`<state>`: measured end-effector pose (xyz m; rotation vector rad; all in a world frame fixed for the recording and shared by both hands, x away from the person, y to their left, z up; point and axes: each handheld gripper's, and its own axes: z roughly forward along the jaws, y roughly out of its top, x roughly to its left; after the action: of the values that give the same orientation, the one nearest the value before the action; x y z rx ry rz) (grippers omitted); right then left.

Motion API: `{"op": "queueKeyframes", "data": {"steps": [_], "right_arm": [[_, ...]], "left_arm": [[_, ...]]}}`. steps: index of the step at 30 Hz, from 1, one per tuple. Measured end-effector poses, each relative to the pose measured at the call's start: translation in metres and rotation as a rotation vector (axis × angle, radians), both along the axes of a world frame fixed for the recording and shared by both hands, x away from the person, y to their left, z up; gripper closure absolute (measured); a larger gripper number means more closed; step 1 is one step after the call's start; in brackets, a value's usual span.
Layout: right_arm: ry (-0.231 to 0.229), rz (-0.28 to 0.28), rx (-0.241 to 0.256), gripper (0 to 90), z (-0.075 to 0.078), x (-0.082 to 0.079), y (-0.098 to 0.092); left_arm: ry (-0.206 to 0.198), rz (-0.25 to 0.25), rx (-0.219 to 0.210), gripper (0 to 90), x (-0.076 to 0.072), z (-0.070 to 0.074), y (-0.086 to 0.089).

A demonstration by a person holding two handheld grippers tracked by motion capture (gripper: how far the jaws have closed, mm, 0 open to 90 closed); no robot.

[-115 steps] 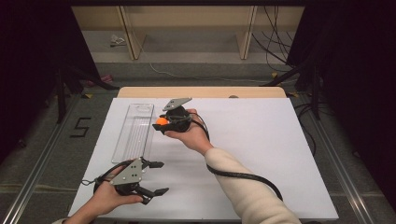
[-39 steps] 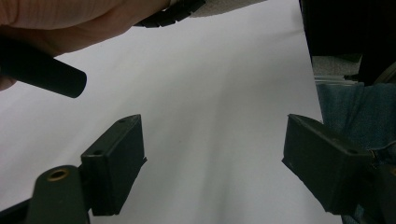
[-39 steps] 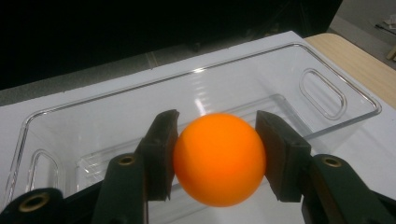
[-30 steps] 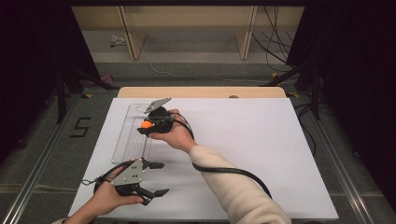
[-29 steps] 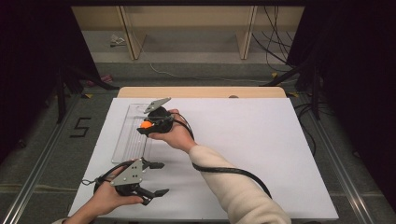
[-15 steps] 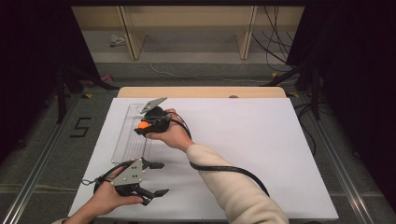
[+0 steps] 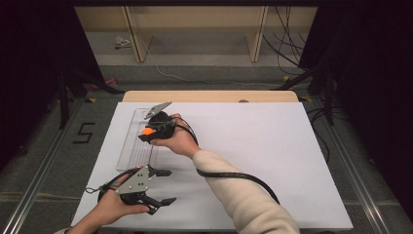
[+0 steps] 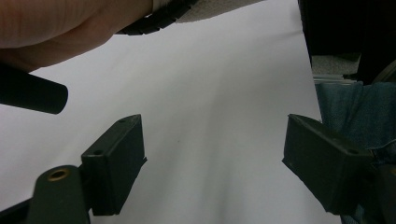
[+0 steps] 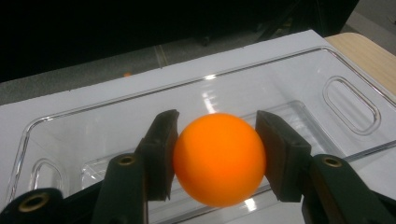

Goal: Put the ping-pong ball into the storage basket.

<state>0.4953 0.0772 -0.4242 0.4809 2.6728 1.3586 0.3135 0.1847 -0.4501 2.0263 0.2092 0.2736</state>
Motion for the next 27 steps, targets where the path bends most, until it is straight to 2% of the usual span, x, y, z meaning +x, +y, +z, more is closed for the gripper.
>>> {"op": "queueKeyframes", "data": {"steps": [27], "right_arm": [[0.018,0.026,-0.023,51.1,-0.0077,-0.0004,0.0102]], "left_arm": [[0.002,-0.004,0.002,20.1,-0.0004,-0.0002,-0.0003]]}}
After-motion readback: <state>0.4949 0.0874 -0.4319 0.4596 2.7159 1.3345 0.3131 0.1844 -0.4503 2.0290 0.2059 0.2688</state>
